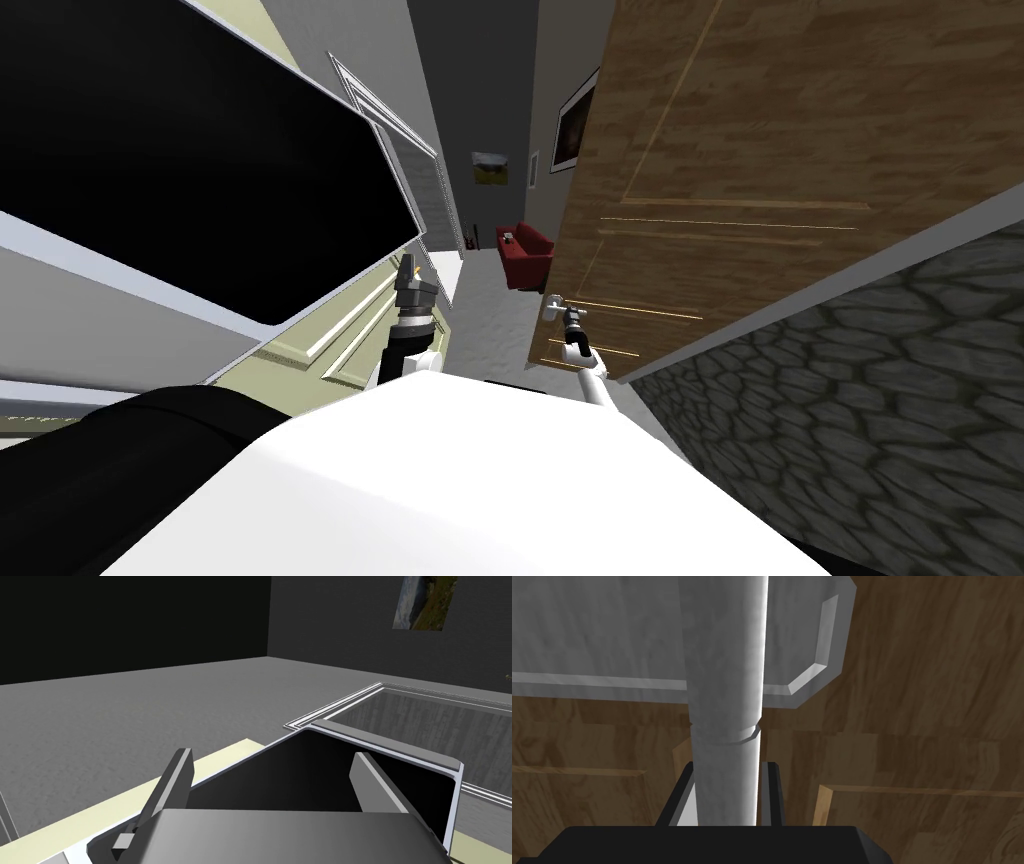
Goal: Push the door open
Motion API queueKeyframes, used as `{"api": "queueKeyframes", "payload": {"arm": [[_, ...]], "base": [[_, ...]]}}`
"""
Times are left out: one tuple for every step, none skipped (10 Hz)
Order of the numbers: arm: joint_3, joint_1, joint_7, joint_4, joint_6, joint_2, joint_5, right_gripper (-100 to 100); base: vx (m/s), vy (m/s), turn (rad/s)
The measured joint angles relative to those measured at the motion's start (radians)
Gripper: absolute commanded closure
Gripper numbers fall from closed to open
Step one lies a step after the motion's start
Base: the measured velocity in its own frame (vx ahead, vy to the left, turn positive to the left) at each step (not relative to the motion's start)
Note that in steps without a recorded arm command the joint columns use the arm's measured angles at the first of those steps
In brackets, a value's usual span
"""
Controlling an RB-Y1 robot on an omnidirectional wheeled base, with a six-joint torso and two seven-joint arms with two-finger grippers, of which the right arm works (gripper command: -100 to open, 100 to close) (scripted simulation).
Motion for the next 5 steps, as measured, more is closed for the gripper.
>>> {"api": "queueKeyframes", "payload": {"arm": [[-0.015,-0.001,0.002,0.0,-0.002,-0.002,-0.003,100],[-0.03,-0.002,0.005,0.003,-0.005,0.0,-0.005,100],[-0.042,0.001,0.009,-0.002,-0.006,0.003,-0.007,100],[-0.052,0.0,0.01,0.001,-0.007,0.002,-0.009,100],[-0.063,0.002,0.012,-0.001,-0.005,0.005,-0.011,100]], "base": [[0.177,0.132,-0.097],[0.156,0.115,-0.071],[0.175,0.119,-0.068],[0.167,0.105,-0.07],[0.173,0.094,-0.063]]}}
